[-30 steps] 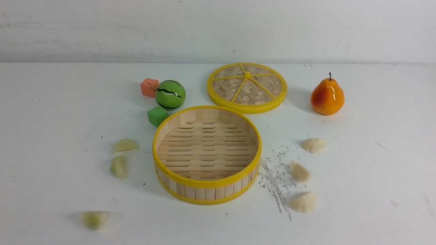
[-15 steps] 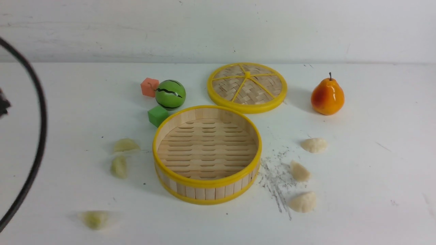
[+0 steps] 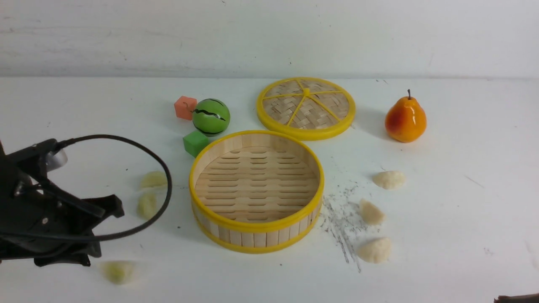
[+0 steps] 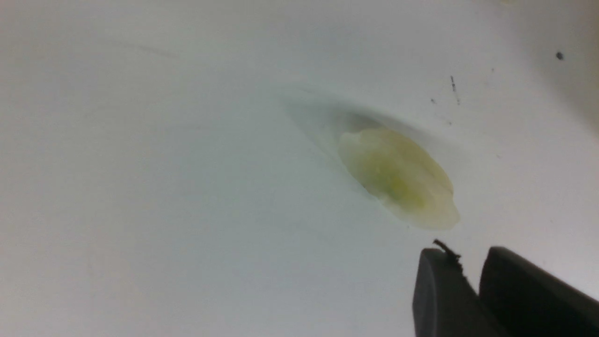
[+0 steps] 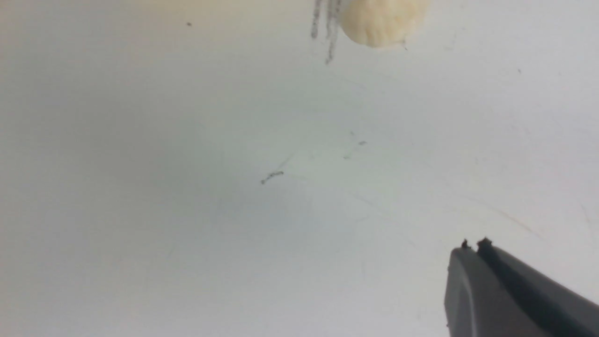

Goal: Put the dumplings into the steamer on the white table.
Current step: 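Reach for and grasp a dumpling on the table with the left gripper, then place the dumpling into the bamboo steamer basket with the left gripper, then reach for and grasp a dumpling on the table with the left gripper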

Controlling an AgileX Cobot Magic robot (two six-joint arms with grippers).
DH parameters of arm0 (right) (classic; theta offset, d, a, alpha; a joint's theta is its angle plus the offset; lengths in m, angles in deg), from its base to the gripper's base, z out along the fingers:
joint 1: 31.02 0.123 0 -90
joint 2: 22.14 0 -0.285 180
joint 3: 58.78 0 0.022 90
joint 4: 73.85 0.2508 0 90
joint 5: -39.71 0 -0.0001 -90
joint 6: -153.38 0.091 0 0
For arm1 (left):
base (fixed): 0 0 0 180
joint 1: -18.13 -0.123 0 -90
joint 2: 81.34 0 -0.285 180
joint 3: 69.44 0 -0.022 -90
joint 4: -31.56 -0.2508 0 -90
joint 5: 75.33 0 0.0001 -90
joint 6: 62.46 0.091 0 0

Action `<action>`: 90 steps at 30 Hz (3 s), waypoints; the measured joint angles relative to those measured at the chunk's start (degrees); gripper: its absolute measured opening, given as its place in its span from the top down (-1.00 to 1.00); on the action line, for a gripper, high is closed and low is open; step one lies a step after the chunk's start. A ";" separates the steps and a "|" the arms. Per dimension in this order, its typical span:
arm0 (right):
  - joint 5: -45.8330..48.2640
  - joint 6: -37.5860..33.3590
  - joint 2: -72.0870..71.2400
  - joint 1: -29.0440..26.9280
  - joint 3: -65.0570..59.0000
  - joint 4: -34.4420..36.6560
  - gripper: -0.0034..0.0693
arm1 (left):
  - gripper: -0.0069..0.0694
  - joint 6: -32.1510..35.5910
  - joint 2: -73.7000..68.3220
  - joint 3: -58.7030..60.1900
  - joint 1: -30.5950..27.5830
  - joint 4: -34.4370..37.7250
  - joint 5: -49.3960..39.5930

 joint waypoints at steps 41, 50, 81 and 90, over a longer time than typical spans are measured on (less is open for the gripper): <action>-0.27 -3.82 0.02 0.00 0.00 4.03 0.90 | 0.17 31.47 -11.67 -18.20 3.46 23.80 3.84; -0.46 -3.82 0.02 0.00 -0.06 4.04 0.89 | 0.18 34.19 -29.28 -31.02 11.57 20.64 15.68; -1.68 -5.14 0.02 0.00 -0.16 4.04 0.87 | -0.10 14.05 -18.95 -32.27 4.14 -2.80 -4.90; -1.63 -5.14 0.21 0.00 -0.16 4.43 0.87 | -0.08 8.69 -25.64 -22.53 2.85 -4.19 6.99</action>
